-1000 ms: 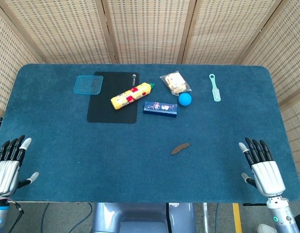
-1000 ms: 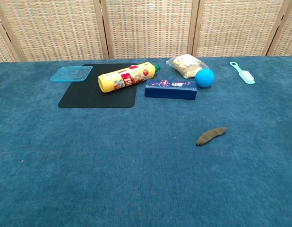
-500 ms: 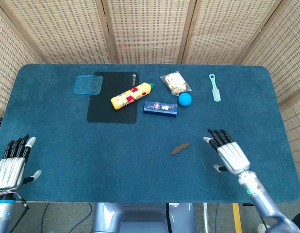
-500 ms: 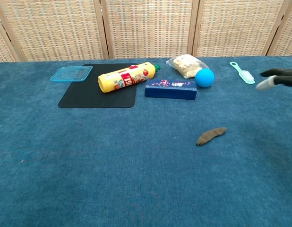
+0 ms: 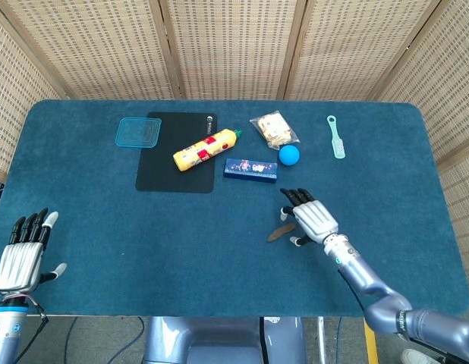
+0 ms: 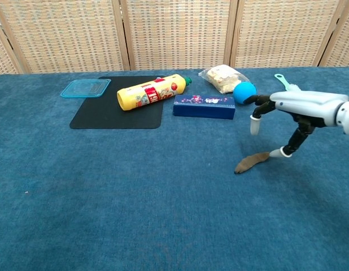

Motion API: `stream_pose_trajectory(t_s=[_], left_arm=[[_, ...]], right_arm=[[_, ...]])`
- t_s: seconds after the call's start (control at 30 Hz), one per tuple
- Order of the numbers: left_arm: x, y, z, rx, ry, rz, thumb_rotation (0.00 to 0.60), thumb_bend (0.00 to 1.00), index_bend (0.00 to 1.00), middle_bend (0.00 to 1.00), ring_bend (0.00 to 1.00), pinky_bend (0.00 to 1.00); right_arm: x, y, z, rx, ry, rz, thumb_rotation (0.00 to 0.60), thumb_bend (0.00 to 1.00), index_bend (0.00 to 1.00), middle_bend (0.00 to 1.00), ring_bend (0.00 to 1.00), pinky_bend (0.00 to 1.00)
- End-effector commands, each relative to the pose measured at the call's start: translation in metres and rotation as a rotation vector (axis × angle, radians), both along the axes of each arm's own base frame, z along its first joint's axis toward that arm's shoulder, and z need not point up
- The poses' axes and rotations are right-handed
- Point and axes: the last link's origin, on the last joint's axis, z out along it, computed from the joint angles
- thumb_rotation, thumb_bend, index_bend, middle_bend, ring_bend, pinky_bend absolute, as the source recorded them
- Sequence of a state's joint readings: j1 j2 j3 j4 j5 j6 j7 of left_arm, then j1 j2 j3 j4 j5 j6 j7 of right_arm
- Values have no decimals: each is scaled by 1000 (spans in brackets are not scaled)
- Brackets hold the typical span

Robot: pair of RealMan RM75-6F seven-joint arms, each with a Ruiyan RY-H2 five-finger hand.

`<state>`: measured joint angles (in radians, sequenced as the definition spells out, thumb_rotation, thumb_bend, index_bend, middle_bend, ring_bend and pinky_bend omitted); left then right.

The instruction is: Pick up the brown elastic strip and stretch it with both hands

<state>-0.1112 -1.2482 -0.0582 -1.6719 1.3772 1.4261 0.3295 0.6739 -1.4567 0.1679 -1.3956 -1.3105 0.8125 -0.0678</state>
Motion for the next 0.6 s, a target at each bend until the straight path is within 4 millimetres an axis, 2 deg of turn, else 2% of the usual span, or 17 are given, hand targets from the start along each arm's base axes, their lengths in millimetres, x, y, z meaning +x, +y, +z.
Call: stream_pose_trajectory(t_s=[0.03, 0.23, 0.6], left_arm=[[-1, 2, 0, -2, 2, 5, 600, 0, 0, 0, 0, 0], [-3, 4, 1, 2, -2, 13, 600, 0, 0, 0, 0, 0], [-4, 4, -1, -5, 1, 17, 600, 0, 0, 0, 0, 0]], right_arm=[[2, -7, -12, 4, 21, -6, 600, 401, 454, 0, 0, 0], [-2, -8, -27, 25, 68, -23, 600, 440, 462, 0, 0, 0], [-4, -9, -33, 29, 125, -20, 600, 442, 488, 2, 0, 0]])
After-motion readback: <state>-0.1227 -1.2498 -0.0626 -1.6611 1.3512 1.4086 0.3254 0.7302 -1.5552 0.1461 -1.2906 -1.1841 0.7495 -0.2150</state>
